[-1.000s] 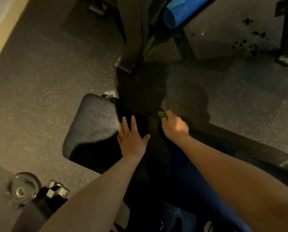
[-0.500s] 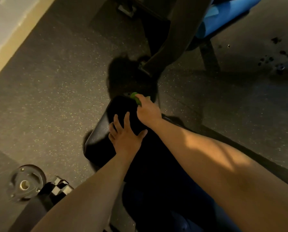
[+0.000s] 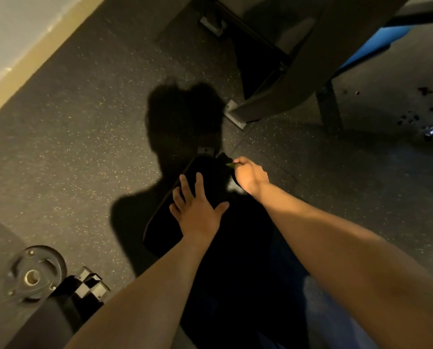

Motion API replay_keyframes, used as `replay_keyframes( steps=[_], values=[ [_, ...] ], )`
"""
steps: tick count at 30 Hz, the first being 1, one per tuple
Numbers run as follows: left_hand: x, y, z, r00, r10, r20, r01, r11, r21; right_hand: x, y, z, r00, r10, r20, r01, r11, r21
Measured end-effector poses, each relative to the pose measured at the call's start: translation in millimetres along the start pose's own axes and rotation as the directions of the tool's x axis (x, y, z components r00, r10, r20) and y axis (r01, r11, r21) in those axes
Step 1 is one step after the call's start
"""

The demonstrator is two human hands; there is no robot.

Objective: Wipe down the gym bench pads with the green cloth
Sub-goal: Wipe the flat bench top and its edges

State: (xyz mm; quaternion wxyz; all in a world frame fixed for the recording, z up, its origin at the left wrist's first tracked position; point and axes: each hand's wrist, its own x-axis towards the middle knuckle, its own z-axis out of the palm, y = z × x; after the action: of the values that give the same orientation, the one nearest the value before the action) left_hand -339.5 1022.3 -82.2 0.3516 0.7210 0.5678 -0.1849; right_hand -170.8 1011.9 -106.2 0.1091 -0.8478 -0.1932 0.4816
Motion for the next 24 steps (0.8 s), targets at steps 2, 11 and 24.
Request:
replay_keyframes(
  steps=[2, 11, 24],
  values=[
    [-1.8, 1.2, 1.7, 1.000, -0.002, -0.021, 0.002, 1.000, 0.020, 10.7, -22.8, 8.0, 1.000, -0.013, 0.010, 0.013, 1.000, -0.001],
    [-2.8, 0.2, 2.3, 1.000, -0.003, -0.006, 0.003, 1.000, 0.003, -6.0, -54.6, 37.0, 0.936, -0.351, -0.025, 0.351, 0.936, 0.037],
    [-59.3, 34.1, 37.2, 0.987, 0.011, 0.159, 0.012, 0.990, -0.142, -98.2, 51.2, -23.9, 0.981, -0.163, 0.102, 0.154, 0.984, 0.094]
  ],
)
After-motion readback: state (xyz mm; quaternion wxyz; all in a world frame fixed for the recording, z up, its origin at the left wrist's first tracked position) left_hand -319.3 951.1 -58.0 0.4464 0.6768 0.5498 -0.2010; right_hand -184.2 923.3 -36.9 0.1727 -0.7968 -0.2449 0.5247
